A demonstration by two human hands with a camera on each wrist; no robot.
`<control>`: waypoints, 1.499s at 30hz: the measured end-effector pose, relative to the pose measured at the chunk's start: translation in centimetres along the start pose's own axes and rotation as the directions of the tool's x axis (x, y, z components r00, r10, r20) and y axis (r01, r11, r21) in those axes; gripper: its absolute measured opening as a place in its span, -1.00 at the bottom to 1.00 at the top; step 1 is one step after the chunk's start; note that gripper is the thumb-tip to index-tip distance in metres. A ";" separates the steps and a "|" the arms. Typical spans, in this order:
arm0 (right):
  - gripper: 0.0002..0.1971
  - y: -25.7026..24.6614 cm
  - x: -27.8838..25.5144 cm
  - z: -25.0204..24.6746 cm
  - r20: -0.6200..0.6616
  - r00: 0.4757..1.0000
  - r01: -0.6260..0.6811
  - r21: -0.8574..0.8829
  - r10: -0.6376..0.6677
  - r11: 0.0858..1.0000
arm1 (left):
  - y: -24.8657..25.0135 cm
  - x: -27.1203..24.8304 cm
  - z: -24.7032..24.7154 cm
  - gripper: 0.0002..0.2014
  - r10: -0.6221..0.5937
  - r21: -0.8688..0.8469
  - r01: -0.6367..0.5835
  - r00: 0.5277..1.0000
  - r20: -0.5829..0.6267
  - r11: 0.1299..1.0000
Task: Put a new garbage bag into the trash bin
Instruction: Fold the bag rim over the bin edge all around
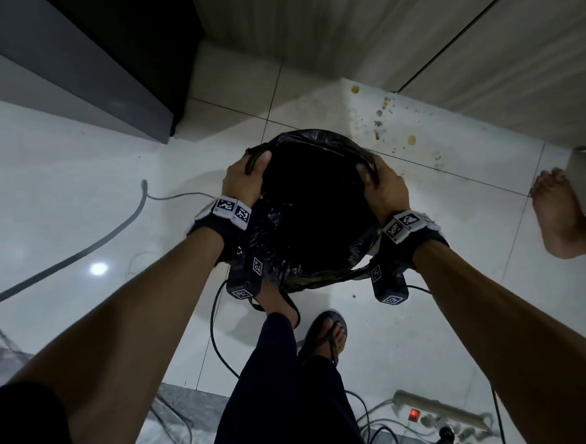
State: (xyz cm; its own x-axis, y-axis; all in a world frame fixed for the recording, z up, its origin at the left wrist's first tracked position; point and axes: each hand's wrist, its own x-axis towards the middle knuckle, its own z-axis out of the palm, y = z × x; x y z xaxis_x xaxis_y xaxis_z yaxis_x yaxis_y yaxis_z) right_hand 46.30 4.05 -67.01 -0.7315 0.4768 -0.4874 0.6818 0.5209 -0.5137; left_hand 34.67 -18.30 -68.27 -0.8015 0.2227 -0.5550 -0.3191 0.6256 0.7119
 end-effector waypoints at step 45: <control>-0.50 -1.5 3.5 -2.3 -0.105 0.983 0.143 -0.049 -0.148 0.988 | 7.7 5.2 1.6 -0.46 0.423 0.431 -0.404 0.904 0.056 0.807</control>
State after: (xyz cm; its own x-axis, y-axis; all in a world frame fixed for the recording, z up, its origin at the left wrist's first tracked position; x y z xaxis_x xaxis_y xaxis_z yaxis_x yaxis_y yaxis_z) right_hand 42.67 6.57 -66.34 -0.8211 0.4662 -0.3295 0.5687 0.6182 -0.5426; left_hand 28.90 -11.11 -66.37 -0.8314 0.5082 -0.2247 0.2844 0.7366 0.6137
